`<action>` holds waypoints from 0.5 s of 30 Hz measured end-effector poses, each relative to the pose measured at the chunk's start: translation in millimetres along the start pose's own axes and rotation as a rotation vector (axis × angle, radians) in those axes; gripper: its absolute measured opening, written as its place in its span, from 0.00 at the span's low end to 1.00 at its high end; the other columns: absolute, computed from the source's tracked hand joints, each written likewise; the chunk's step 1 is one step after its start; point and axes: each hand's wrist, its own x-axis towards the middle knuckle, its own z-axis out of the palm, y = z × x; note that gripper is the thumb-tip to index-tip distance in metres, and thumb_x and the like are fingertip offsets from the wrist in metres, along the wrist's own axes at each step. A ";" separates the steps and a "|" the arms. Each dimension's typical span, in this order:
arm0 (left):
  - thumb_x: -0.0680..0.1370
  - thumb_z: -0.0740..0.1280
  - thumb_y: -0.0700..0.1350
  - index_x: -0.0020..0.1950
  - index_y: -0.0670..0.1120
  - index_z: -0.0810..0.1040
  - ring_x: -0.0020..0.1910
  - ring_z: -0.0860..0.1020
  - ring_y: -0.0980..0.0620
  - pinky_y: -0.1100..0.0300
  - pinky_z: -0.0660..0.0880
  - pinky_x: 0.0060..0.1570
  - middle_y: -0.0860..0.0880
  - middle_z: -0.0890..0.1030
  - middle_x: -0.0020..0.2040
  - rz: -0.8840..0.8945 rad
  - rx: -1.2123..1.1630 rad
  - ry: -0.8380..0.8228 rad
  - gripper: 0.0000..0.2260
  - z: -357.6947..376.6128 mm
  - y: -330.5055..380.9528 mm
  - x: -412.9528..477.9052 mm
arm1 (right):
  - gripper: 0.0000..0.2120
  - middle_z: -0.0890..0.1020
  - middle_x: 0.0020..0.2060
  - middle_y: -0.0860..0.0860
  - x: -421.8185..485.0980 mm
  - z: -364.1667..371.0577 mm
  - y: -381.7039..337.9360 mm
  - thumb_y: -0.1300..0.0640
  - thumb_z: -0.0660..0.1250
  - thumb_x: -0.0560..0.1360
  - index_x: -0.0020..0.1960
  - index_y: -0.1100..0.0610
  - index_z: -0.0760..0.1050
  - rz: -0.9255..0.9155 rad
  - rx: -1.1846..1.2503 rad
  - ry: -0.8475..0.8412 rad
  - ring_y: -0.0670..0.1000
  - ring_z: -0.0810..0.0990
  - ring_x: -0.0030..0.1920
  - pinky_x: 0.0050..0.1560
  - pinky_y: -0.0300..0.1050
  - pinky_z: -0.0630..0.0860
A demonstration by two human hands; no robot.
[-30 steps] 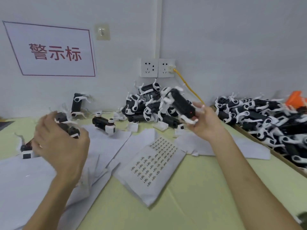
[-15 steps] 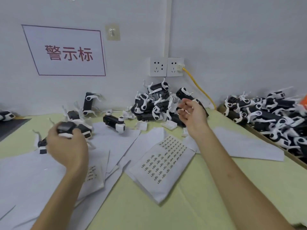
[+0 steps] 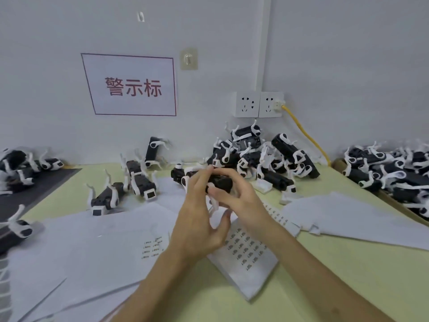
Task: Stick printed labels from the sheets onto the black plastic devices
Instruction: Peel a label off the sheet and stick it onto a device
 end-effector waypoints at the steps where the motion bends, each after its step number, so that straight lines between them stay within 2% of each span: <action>1: 0.76 0.67 0.44 0.78 0.41 0.58 0.74 0.68 0.44 0.54 0.72 0.69 0.45 0.65 0.74 0.013 -0.036 -0.025 0.34 -0.6 -0.8 -0.3 | 0.16 0.84 0.57 0.50 0.6 -1.2 1.2 0.60 0.73 0.77 0.64 0.55 0.78 0.002 0.032 0.063 0.51 0.83 0.59 0.56 0.45 0.81; 2: 0.76 0.66 0.45 0.79 0.38 0.57 0.77 0.65 0.43 0.51 0.70 0.71 0.43 0.64 0.76 0.013 -0.058 -0.026 0.34 -2.3 -2.0 0.7 | 0.15 0.84 0.55 0.52 2.2 -3.7 1.9 0.60 0.74 0.76 0.62 0.56 0.79 0.019 0.073 0.128 0.53 0.84 0.57 0.55 0.46 0.81; 3: 0.77 0.66 0.46 0.79 0.38 0.58 0.78 0.63 0.44 0.54 0.67 0.73 0.42 0.63 0.77 0.002 -0.060 0.002 0.33 -4.5 -3.8 2.7 | 0.15 0.84 0.53 0.55 4.0 -6.7 1.2 0.59 0.75 0.74 0.60 0.57 0.79 0.039 0.117 0.187 0.57 0.84 0.56 0.55 0.50 0.82; 4: 0.78 0.66 0.48 0.79 0.38 0.59 0.79 0.62 0.47 0.58 0.63 0.75 0.43 0.64 0.77 -0.020 -0.040 0.055 0.32 -7.4 -6.7 5.0 | 0.15 0.84 0.53 0.57 6.1 -10.6 0.2 0.58 0.74 0.73 0.59 0.58 0.79 0.051 0.158 0.232 0.59 0.84 0.56 0.56 0.54 0.82; 6: 0.79 0.67 0.50 0.79 0.44 0.61 0.78 0.63 0.53 0.65 0.61 0.73 0.49 0.65 0.76 -0.154 0.001 0.169 0.31 -13.6 -13.2 8.3 | 0.14 0.84 0.53 0.61 8.9 -20.4 -2.3 0.57 0.70 0.72 0.56 0.59 0.79 0.056 0.273 0.267 0.62 0.85 0.54 0.52 0.53 0.83; 8: 0.76 0.70 0.56 0.78 0.52 0.62 0.73 0.70 0.58 0.64 0.66 0.70 0.54 0.68 0.75 -0.436 -0.139 0.211 0.33 -21.9 -14.9 10.9 | 0.13 0.84 0.52 0.59 9.3 -28.9 -8.0 0.56 0.67 0.71 0.54 0.59 0.78 0.060 0.403 0.213 0.63 0.86 0.52 0.49 0.49 0.82; 10: 0.73 0.71 0.64 0.73 0.56 0.67 0.62 0.79 0.59 0.58 0.74 0.63 0.54 0.75 0.69 -0.755 -0.496 0.133 0.32 -29.9 -13.6 17.6 | 0.15 0.84 0.53 0.58 7.1 -31.7 -11.7 0.54 0.64 0.71 0.55 0.58 0.76 0.103 0.469 0.105 0.64 0.85 0.51 0.50 0.50 0.80; 11: 0.73 0.70 0.67 0.69 0.58 0.74 0.57 0.83 0.56 0.54 0.78 0.59 0.53 0.80 0.65 -0.890 -0.694 0.073 0.27 -31.9 -14.6 21.5 | 0.15 0.84 0.54 0.59 5.8 -30.9 -12.2 0.54 0.63 0.71 0.56 0.58 0.76 0.126 0.477 0.050 0.64 0.85 0.51 0.50 0.49 0.79; 13: 0.75 0.65 0.66 0.55 0.59 0.85 0.51 0.86 0.53 0.52 0.83 0.51 0.54 0.86 0.55 -1.005 -0.903 -0.022 0.17 -35.4 -11.9 26.3 | 0.17 0.84 0.53 0.59 3.4 -26.0 -11.5 0.55 0.62 0.71 0.57 0.60 0.75 0.153 0.447 -0.036 0.62 0.85 0.50 0.46 0.46 0.80; 14: 0.75 0.64 0.63 0.53 0.57 0.86 0.50 0.86 0.51 0.52 0.83 0.49 0.53 0.86 0.54 -1.015 -0.896 -0.043 0.17 -35.9 -11.5 27.6 | 0.17 0.84 0.52 0.58 2.5 -23.0 -10.7 0.55 0.61 0.71 0.57 0.61 0.75 0.153 0.424 -0.063 0.61 0.85 0.49 0.43 0.44 0.80; 15: 0.76 0.66 0.61 0.56 0.55 0.85 0.50 0.85 0.49 0.53 0.83 0.49 0.51 0.86 0.56 -1.015 -0.857 -0.039 0.16 -35.9 -12.3 28.0 | 0.18 0.83 0.52 0.58 1.7 -20.3 -10.3 0.55 0.61 0.72 0.58 0.62 0.75 0.149 0.407 -0.080 0.59 0.84 0.47 0.41 0.43 0.79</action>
